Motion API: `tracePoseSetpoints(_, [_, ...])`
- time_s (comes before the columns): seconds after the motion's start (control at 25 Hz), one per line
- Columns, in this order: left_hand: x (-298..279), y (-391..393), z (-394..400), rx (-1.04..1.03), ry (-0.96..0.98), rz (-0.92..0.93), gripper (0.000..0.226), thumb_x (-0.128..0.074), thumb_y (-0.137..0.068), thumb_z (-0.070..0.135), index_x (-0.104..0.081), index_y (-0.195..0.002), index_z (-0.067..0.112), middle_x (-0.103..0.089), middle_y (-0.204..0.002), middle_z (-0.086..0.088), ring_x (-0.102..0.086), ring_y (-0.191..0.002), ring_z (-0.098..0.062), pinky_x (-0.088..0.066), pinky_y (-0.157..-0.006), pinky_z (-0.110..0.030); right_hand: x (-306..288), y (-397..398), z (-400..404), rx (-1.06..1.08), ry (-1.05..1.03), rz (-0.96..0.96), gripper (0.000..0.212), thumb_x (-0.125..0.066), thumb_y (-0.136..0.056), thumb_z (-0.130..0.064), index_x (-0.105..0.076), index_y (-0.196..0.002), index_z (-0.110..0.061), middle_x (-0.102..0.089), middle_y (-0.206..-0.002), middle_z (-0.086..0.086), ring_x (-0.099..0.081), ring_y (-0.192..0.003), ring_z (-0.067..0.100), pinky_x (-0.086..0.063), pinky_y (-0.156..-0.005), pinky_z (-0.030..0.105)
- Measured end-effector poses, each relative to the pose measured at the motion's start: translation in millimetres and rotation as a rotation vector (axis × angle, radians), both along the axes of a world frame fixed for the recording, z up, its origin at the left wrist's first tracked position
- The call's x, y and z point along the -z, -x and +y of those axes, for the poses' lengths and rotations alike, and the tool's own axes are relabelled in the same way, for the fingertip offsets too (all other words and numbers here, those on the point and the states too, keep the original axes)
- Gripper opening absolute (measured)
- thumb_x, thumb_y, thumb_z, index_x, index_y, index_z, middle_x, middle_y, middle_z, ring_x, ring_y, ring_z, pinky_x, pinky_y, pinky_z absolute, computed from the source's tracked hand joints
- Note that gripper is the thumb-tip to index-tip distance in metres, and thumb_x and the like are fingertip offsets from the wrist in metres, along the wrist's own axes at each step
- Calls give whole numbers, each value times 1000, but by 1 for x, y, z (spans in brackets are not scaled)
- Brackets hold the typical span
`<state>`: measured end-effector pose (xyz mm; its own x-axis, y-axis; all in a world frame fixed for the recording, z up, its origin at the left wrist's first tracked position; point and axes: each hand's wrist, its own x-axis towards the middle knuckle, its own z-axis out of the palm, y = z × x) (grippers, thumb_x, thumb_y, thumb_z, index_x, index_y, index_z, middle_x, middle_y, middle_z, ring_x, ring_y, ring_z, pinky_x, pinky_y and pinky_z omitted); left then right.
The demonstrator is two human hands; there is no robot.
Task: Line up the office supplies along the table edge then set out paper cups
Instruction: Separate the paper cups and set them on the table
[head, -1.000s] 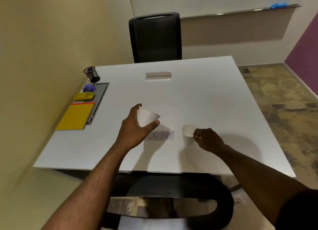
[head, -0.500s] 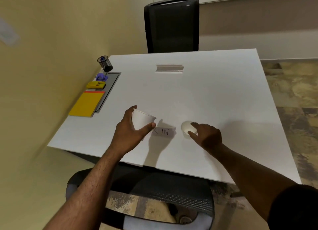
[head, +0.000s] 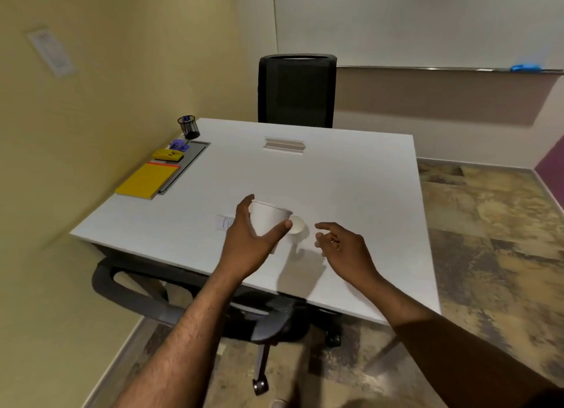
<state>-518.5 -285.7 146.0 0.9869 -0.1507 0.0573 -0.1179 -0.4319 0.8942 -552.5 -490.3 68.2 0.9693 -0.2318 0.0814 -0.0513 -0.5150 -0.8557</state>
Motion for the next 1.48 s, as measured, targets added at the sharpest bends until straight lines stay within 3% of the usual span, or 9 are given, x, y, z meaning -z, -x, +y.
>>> tracePoseSetpoints(0.16, [5,66,-62,6,120,25,85,-74,-71,55,-31,-140,30,-49,-102,26,-53,-86,11,-43,-52,1,-36,60,-28,-107,-115,-65,35,-52,-94,-34,-47,-123,-53,-70,-100,-18,-67,-90,1,-53,-81,23])
tracePoseSetpoints(0.32, [19,106,-121,128,118,131,75,-72,-67,64,-41,-128,33,-61,-112,10,-61,-96,-4,-58,-72,-22,-52,107,-81,-127,-123,-35,36,-48,-96,-38,-46,-123,-60,-65,-104,-27,-62,-103,-1,-53,-88,30])
tracePoseSetpoints(0.48, [30,117,-192,247,150,216,64,-72,-62,70,-42,-114,49,-59,-106,20,-62,-96,-5,-58,-57,-21,-42,132,-156,-67,-115,48,20,-48,-96,-40,-63,-109,-42,-70,-99,-14,-65,-98,4,-55,-89,42])
tracePoseSetpoints(0.56, [40,118,-238,294,122,242,63,-70,-61,74,-46,-114,50,-62,-103,21,-64,-93,-2,-58,-60,-22,-31,138,-205,-77,-91,109,18,-49,-96,-39,-65,-103,-35,-72,-97,-7,-67,-94,8,-56,-87,44])
tracePoseSetpoints(0.72, [70,115,-338,343,91,318,46,-73,-60,74,-52,-98,59,-67,-95,21,-66,-84,4,-57,-59,-21,-7,144,-309,-84,-44,158,11,-56,-93,-36,-65,-87,-40,-71,-87,-13,-65,-83,-1,-53,-75,26])
tracePoseSetpoints(0.92, [103,117,-443,384,-80,352,70,-73,-63,70,-48,-123,44,-64,-117,16,-62,-104,-5,-57,-88,-36,13,139,-421,-49,37,249,7,-59,-90,-39,-65,-87,-37,-69,-84,-15,-61,-79,-3,-44,-64,18])
tracePoseSetpoints(1.2, [108,65,-528,300,-165,257,71,-67,-77,58,-36,-137,35,-53,-128,12,-54,-111,-10,-47,-85,-23,15,70,-505,-63,41,259,10,-62,-89,-38,-69,-95,-34,-67,-89,-18,-59,-79,-10,-41,-59,12])
tracePoseSetpoints(1.32, [117,18,-539,205,-230,287,76,-61,-80,61,-32,-142,27,-47,-144,1,-50,-122,-16,-47,-98,-35,19,22,-523,-53,42,267,13,-64,-88,-37,-68,-100,-34,-63,-87,-20,-58,-69,-14,-38,-52,6])
tracePoseSetpoints(1.48, [141,-57,-541,40,-288,415,78,-45,-88,63,-20,-151,24,-25,-160,-4,-32,-143,-25,-32,-115,-49,28,-54,-550,-89,63,270,21,-65,-88,-34,-67,-108,-29,-69,-96,-10,-63,-71,-8,-39,-50,6])
